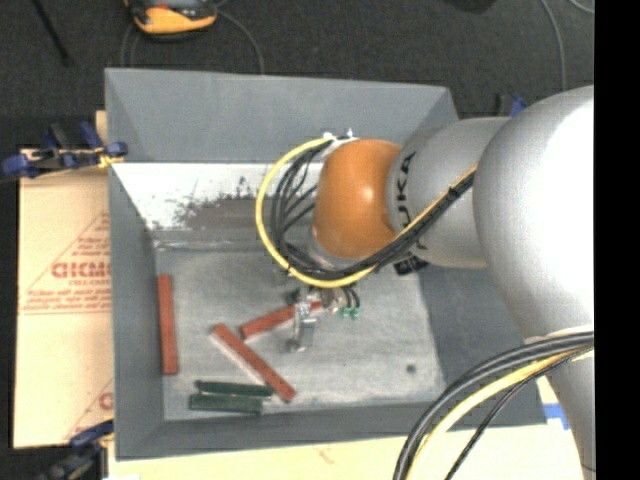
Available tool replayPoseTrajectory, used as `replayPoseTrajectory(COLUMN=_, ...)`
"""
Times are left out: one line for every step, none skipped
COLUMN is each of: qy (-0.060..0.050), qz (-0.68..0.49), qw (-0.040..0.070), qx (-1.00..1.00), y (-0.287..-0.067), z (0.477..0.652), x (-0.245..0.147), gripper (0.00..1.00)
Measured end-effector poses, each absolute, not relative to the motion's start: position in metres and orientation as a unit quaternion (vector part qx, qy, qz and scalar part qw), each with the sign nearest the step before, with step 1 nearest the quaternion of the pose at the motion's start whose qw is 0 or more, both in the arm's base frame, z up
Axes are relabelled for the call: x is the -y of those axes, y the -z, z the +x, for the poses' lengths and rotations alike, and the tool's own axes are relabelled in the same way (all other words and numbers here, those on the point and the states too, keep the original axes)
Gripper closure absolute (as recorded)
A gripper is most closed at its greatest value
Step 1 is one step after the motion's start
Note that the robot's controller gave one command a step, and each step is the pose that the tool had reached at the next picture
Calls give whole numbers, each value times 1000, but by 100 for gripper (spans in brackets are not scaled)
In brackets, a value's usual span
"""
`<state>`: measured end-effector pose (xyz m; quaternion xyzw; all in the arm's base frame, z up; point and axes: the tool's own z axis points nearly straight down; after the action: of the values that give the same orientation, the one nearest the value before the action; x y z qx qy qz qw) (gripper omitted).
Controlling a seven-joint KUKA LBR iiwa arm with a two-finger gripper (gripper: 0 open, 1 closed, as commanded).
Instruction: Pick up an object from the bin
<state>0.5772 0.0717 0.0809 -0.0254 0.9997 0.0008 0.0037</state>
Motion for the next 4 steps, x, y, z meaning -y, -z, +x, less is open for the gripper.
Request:
replayPoseTrajectory(qy=0, qz=-5, qw=2, qx=-1000, y=-83, z=583, x=-56, gripper=100)
replayPoseTrajectory(qy=0, qz=-5, qw=2, qx=-1000, y=-83, z=583, x=-56, gripper=100)
replayPoseTrajectory(qy=0, qz=16, qw=2, qx=-1000, y=-196, z=555, x=-49, gripper=100)
replayPoseTrajectory(qy=0, qz=16, qw=2, qx=-1000, y=-196, z=555, x=-49, gripper=100)
